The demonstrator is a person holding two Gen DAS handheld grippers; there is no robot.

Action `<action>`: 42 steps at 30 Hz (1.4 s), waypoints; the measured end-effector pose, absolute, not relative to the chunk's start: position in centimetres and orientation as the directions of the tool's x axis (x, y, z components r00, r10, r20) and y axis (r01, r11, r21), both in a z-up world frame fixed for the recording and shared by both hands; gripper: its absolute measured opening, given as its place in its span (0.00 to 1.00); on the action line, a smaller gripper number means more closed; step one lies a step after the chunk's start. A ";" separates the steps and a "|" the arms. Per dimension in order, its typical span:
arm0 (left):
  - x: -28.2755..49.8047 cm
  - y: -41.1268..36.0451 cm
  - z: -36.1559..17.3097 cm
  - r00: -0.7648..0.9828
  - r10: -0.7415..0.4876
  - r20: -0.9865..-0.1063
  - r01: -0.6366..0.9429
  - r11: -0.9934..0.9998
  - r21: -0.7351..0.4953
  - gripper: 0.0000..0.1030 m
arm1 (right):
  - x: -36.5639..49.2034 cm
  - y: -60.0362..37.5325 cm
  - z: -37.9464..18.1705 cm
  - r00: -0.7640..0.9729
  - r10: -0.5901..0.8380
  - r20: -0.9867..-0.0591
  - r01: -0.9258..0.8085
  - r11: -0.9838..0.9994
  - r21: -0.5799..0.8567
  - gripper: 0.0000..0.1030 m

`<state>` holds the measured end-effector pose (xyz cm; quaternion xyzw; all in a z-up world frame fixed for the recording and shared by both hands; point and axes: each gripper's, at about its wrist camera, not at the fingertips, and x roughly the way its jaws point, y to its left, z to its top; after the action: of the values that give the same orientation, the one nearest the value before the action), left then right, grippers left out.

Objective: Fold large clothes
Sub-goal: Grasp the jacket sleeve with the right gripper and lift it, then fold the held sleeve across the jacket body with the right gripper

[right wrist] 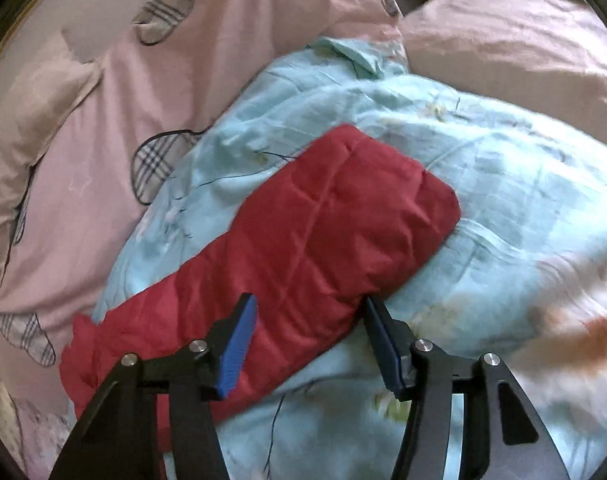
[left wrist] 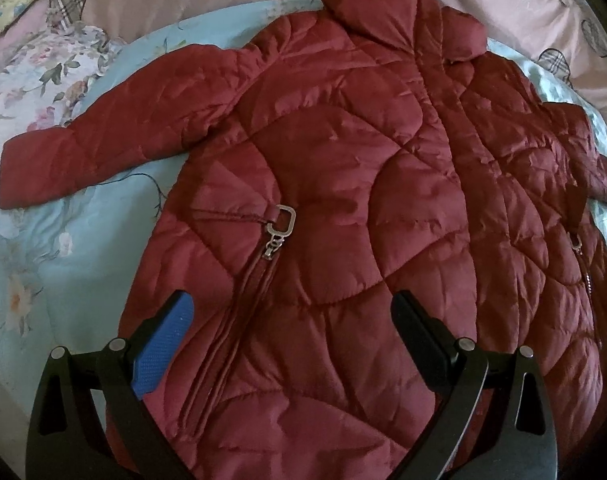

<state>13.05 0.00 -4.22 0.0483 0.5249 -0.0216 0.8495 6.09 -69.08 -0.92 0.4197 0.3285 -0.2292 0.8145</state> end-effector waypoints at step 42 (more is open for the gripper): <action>15.6 3.4 -3.2 0.472 -0.132 -0.872 0.056 0.991 -0.120 0.97 | 17.9 -38.7 10.4 0.738 0.396 -0.547 -0.055 0.843 0.536 0.06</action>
<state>15.55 3.38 -3.22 -0.0374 0.5109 -0.0548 0.8571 17.89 -38.75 10.41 0.2508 0.3396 0.1256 0.8978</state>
